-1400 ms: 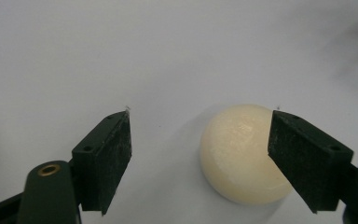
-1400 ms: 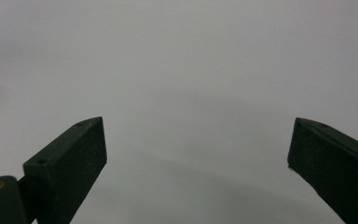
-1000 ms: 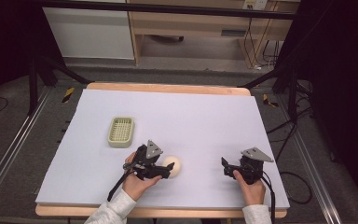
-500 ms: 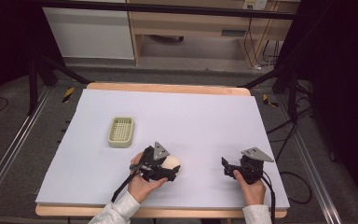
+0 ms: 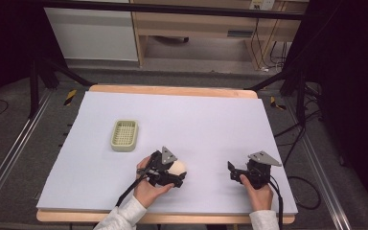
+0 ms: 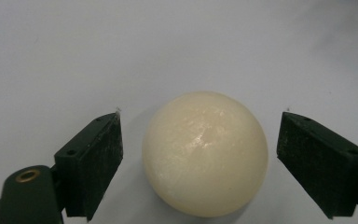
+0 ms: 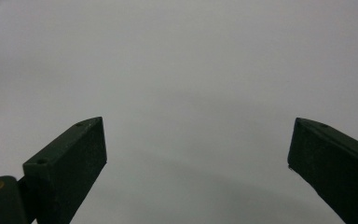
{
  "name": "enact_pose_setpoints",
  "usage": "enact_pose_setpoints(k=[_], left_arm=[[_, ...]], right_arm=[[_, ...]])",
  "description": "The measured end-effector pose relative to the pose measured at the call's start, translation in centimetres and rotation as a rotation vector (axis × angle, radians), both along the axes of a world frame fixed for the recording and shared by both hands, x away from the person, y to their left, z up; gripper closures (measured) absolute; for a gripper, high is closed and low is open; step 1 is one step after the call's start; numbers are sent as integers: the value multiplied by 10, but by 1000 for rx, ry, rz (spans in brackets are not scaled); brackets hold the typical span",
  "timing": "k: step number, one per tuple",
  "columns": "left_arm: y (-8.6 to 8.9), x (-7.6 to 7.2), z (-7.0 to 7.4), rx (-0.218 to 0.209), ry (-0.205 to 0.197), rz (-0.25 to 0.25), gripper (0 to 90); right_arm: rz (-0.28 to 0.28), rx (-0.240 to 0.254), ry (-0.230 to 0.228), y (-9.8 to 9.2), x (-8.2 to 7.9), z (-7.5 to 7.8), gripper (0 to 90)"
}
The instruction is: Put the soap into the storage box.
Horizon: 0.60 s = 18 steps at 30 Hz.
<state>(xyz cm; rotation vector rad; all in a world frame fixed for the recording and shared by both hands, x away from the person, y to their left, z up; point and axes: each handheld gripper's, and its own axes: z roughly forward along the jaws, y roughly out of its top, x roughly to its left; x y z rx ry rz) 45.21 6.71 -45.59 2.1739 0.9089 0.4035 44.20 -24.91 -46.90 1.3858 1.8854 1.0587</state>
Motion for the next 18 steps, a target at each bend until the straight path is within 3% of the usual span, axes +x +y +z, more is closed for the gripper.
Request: enact_pose_setpoints(k=[18], left_arm=[[-3, 3, -13, 23, 31, 5, 163]], right_arm=[[5, 0, 5, 0, 1, -1, 48]])
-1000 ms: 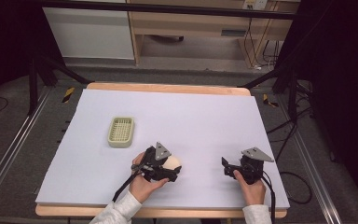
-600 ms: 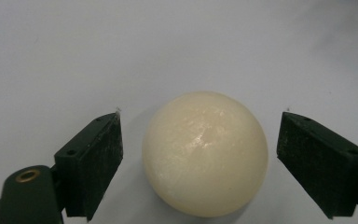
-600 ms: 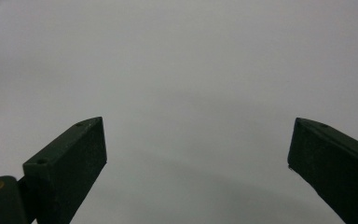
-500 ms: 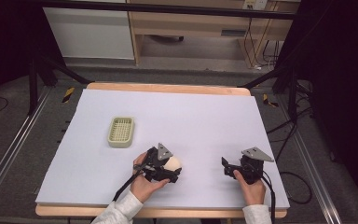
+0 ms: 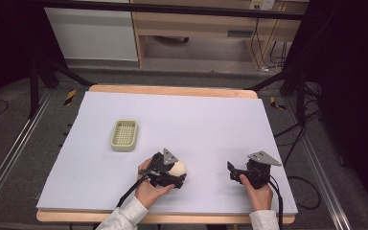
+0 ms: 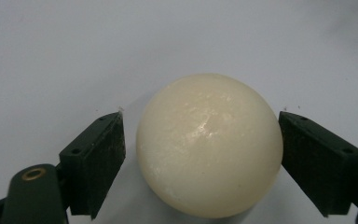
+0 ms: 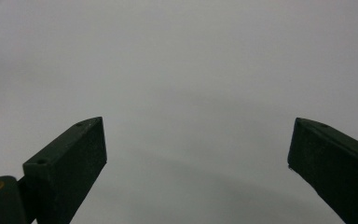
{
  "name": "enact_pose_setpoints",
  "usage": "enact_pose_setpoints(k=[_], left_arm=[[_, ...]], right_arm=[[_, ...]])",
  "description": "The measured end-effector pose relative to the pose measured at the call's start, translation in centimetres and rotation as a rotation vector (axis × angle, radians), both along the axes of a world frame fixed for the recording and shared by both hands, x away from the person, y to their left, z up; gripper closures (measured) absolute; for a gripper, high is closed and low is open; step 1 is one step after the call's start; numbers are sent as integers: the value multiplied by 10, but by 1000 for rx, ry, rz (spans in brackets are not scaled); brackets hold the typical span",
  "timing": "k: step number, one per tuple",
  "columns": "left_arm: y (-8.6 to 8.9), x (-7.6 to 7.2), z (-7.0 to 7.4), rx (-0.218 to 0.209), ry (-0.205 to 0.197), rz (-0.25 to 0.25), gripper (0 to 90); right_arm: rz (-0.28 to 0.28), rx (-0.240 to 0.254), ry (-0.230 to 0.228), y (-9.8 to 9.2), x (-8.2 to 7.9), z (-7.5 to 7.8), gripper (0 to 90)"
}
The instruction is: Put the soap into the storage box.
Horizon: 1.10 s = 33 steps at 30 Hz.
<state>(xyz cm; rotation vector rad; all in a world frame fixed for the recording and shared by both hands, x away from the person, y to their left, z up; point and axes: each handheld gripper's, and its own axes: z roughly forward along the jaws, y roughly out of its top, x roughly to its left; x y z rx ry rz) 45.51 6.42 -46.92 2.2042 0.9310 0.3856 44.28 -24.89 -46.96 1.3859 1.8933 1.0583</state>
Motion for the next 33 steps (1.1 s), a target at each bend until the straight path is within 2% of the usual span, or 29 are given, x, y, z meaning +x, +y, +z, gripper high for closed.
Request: enact_pose_setpoints(k=[14, 27, 33], left_arm=[[-4, 1, -5, 7, 8, -2, 232], [-5, 1, -5, 10, 12, 7, 236], [-5, -1, -2, 20, 23, -13, 237]], right_arm=[[-3, -2, -1, 0, 0, 0, 48], [-4, -1, 0, 0, 0, 0, 48], [-4, 5, 2, -1, 0, 1, 48]])
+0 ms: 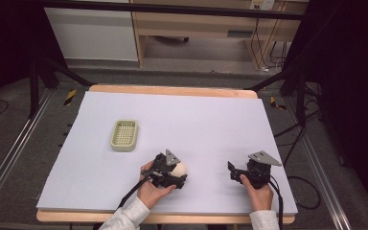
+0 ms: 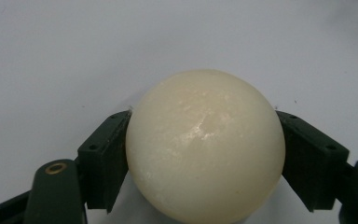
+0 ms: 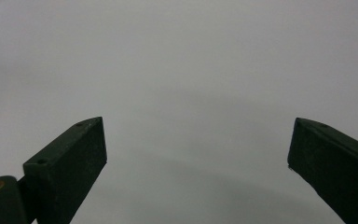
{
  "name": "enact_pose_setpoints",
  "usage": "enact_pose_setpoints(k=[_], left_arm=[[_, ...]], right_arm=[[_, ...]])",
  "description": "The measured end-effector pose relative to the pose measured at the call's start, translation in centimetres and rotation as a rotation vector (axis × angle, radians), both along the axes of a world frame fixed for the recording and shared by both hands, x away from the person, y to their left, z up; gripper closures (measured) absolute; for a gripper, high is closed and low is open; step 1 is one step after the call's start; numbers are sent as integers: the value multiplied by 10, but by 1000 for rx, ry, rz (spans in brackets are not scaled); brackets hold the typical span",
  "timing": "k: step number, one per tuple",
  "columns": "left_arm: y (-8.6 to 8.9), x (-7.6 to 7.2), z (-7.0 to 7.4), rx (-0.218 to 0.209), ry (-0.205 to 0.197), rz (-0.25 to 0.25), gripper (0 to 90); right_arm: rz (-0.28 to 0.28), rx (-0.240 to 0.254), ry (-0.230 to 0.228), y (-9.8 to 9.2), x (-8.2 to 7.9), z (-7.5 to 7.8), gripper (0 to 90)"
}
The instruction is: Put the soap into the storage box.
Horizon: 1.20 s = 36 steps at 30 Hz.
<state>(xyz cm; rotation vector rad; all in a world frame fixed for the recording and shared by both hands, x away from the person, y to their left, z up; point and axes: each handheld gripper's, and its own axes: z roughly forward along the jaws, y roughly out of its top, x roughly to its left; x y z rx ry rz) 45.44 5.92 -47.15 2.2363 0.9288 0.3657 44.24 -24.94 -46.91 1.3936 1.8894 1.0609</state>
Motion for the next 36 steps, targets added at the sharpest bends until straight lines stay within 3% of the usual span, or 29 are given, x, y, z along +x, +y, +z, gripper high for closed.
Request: enact_pose_setpoints(k=[19, 36], left_arm=[[14, -1, 28, -3, -21, -18, 237], [47, -2, 39, -20, -36, 16, 238]], right_arm=[[-3, 6, -1, 0, 1, 0, 49], [-6, -5, 0, 0, 1, -1, 48]])
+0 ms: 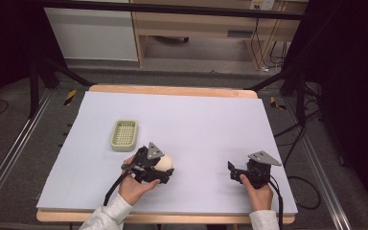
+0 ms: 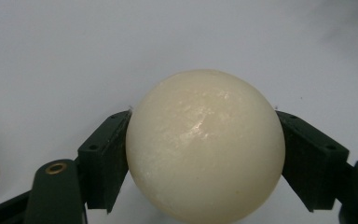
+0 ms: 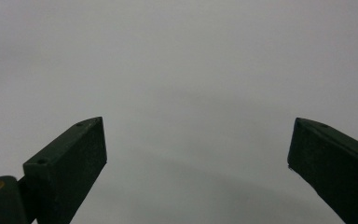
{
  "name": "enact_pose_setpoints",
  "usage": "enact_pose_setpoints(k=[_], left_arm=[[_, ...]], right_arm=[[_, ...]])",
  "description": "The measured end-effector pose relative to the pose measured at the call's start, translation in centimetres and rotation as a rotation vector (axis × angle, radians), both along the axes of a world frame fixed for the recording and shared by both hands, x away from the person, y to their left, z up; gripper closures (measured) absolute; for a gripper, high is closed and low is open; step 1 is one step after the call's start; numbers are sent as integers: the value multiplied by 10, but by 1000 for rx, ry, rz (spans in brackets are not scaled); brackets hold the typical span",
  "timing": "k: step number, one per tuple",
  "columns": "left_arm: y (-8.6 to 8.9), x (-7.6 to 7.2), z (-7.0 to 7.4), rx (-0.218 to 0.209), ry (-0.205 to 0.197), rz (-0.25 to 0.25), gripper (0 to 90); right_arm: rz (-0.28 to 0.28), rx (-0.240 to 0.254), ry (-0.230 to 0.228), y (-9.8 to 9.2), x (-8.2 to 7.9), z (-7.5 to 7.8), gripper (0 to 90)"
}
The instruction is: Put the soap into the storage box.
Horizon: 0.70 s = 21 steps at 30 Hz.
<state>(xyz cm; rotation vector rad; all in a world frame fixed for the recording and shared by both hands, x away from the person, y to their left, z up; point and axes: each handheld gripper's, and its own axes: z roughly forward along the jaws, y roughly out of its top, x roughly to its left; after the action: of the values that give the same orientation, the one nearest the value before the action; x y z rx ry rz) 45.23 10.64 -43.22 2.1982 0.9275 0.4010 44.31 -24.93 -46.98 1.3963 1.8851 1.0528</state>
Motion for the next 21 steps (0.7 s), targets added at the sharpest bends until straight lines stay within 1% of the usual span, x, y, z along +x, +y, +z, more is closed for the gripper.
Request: enact_pose_setpoints(k=[8, 9, 15, 16, 20, 21], left_arm=[[18, 4, 7, -26, -7, 33, 238], [19, 4, 8, -29, -8, 37, 238], [31, 7, 13, -46, -10, 60, 238], [33, 8, 14, -48, -10, 63, 238], [39, 11, 17, -63, -11, 79, 238], [41, 12, 18, -61, -10, 80, 238]], right_arm=[[2, -2, 1, 0, 0, 0, 49], [4, -9, 1, 0, 0, -1, 49], [3, 4, 7, 1, -1, 0, 49], [5, -7, 2, 1, 0, -1, 49], [6, -5, 5, 1, -1, -1, 49], [6, -5, 4, 1, -1, -1, 49]])
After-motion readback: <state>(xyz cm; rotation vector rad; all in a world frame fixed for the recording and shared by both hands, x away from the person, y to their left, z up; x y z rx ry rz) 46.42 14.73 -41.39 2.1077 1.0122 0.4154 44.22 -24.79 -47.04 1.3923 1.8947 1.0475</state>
